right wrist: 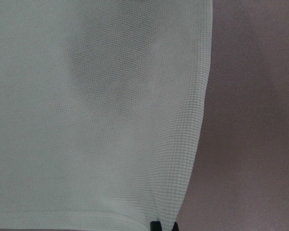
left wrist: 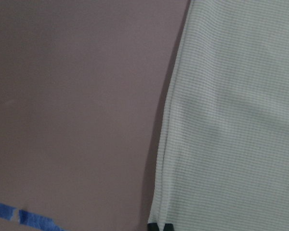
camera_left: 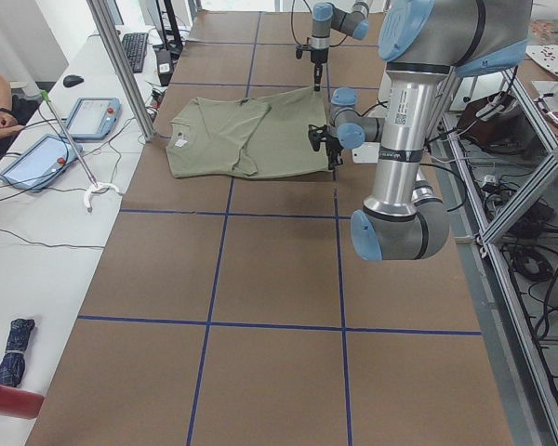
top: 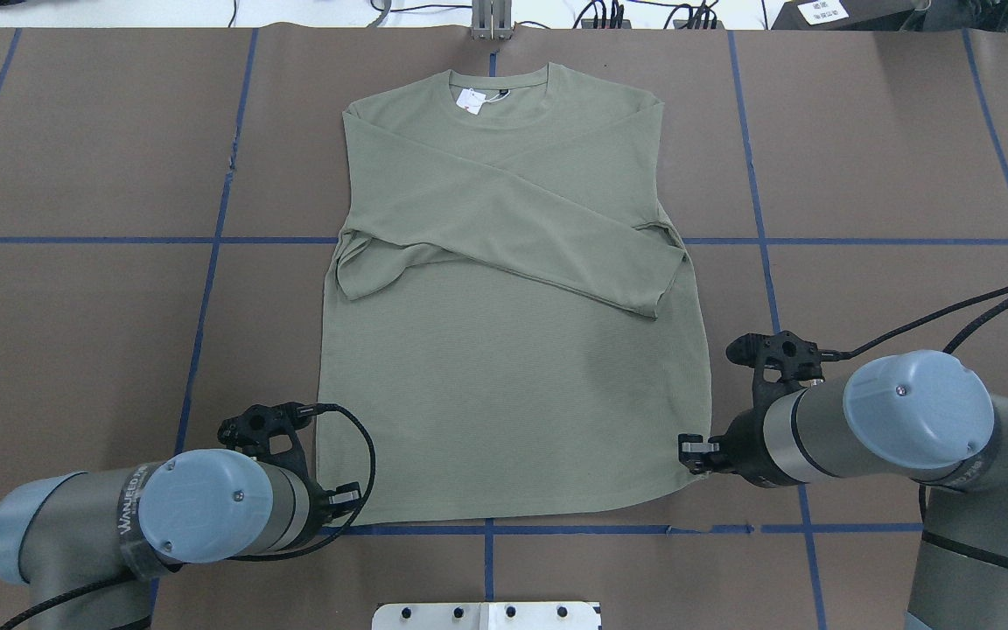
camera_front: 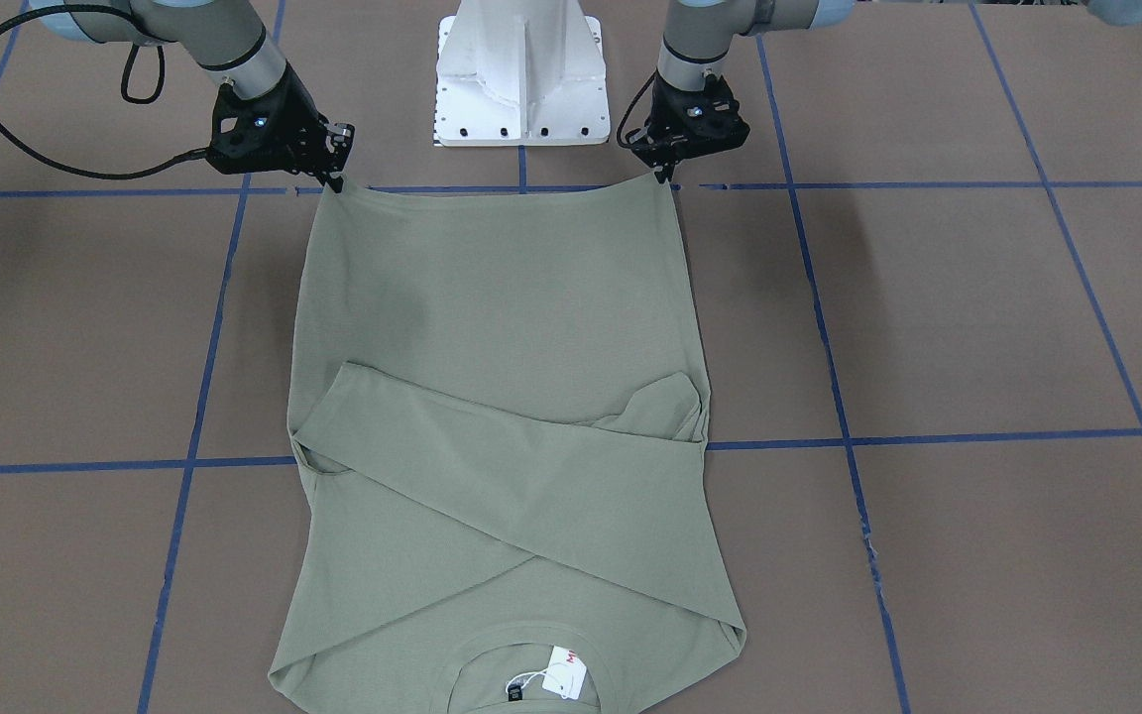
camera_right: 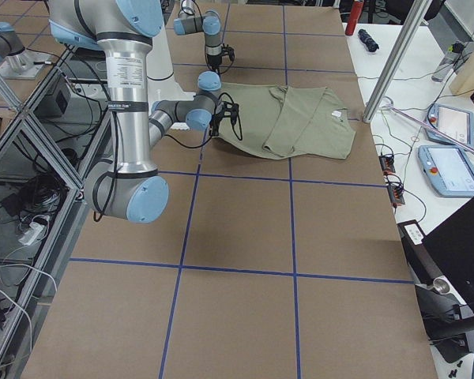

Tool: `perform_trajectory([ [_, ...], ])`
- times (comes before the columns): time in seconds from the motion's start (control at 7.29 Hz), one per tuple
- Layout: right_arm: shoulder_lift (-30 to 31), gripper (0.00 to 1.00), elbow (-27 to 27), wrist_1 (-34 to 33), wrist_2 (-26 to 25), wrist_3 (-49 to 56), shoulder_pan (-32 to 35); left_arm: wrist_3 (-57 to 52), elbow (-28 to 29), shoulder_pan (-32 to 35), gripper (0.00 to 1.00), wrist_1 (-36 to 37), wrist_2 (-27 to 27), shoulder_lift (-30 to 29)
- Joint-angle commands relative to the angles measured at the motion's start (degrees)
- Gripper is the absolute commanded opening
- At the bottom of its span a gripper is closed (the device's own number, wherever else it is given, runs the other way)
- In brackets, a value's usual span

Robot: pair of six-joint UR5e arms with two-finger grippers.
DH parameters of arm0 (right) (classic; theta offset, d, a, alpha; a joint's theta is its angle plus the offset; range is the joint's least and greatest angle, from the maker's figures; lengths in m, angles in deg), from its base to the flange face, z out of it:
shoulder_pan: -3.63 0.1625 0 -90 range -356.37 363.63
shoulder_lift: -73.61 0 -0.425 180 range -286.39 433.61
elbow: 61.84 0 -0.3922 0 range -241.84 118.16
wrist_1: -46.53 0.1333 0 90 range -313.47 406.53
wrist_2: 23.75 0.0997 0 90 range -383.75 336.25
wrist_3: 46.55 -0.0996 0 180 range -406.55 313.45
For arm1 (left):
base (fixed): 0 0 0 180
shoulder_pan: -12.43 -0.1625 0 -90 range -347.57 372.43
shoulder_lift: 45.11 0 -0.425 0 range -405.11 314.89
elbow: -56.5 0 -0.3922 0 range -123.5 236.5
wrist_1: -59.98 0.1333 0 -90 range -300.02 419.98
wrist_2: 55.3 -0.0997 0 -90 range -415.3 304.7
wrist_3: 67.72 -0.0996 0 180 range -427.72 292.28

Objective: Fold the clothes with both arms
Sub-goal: 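Lift the hem with both grippers and fold it toward the collar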

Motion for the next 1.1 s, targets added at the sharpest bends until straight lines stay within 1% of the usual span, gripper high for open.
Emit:
perform_trajectory([
  [0.0, 1.77, 0.00, 2.50, -0.29, 5.02, -0.09, 1.80, -0.59, -7.53, 0.23, 0.00, 8.03, 2.36, 0.28],
  [0.14, 4.22, 0.00, 5.65, -0.47, 6.78, -0.17, 1.71, -0.60, -8.42, 0.23, 0.00, 8.75, 2.37, 0.28],
  [0.27, 7.55, 0.00, 8.90, -0.47, 11.41, -0.18, 1.80, -1.03, -12.00, -0.21, 0.00, 10.24, 2.29, 0.45],
  [0.41, 8.98, 0.00, 10.76, -0.39, 14.07, -0.18, 1.63, -1.99, -15.78, -2.74, 0.00, 14.95, 2.29, 0.28],
  [0.55, 9.69, 0.00, 11.30, -0.30, 18.10, -0.18, 1.62, -2.09, -18.95, -5.37, 0.00, 18.39, 2.29, 0.11],
  [0.69, 9.61, 0.00, 11.39, -0.21, 20.92, -0.18, 1.54, -2.18, -20.28, -6.27, 0.00, 18.69, 2.29, 0.19],
  [0.82, 9.17, 0.00, 11.57, -0.12, 21.04, -0.18, 2.75, -2.18, -20.99, -5.67, 0.00, 18.87, 2.37, -0.07],
  [0.96, 8.73, 0.00, 10.96, -0.03, 20.78, 0.43, 5.81, -2.26, -20.74, -5.31, 0.00, 18.78, 2.46, -0.51],
])
